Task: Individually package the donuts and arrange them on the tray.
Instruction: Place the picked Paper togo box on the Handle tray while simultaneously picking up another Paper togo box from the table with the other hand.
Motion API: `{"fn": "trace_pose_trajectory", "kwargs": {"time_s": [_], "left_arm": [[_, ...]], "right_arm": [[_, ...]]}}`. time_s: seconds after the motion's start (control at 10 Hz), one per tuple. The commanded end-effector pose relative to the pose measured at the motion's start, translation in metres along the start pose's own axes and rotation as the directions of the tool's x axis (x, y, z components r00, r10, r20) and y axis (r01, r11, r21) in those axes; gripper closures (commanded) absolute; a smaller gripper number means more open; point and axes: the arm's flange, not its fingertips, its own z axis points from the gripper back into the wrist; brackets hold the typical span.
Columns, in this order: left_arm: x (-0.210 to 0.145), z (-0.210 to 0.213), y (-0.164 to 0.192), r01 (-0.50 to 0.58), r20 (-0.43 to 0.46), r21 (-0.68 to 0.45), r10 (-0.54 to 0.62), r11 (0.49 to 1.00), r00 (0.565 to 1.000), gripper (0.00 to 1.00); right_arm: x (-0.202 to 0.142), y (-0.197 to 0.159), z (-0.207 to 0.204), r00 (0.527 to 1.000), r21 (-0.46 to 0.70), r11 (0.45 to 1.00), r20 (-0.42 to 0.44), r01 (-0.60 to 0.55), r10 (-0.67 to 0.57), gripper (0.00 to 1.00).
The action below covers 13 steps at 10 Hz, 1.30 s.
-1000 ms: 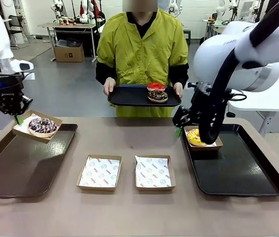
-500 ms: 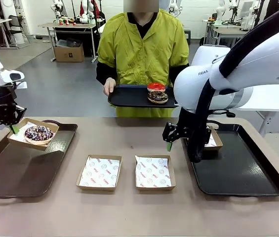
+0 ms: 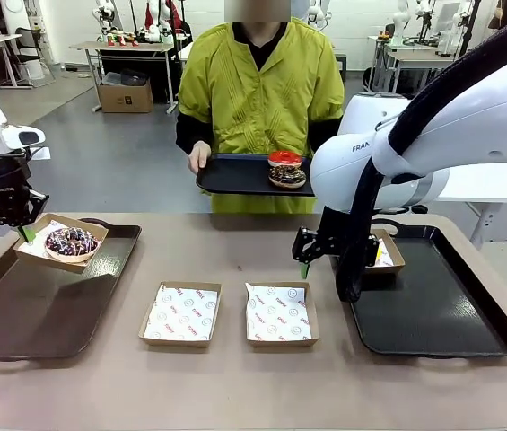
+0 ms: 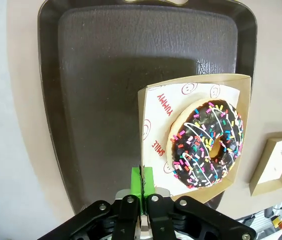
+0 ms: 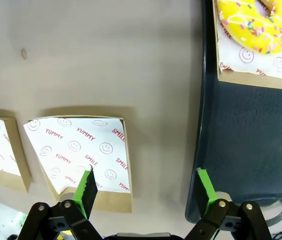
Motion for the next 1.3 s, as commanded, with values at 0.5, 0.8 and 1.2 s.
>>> {"fn": "trace_pose_trajectory", "kwargs": {"time_s": [0.5, 0.8, 1.2], "left_arm": [[-0.002, 0.000, -0.003, -0.017, 0.012, -0.030, 0.017, 0.999, 1.000, 0.99], [-0.001, -0.002, -0.007, -0.039, 0.040, -0.067, 0.042, 0.997, 0.998, 0.99], [0.020, -0.012, -0.012, -0.066, -0.011, -0.073, 0.065, 0.995, 0.998, 0.99]], "right_arm": [[-0.006, 0.006, -0.017, 0.998, 0.008, 0.999, -0.017, 0.054, -0.053, 0.00], [-0.016, 0.025, -0.035, 0.999, -0.014, 1.000, -0.035, 0.023, -0.024, 0.00], [-0.035, 0.044, -0.052, 0.998, -0.073, 0.997, -0.056, -0.017, 0.013, 0.00]]}}
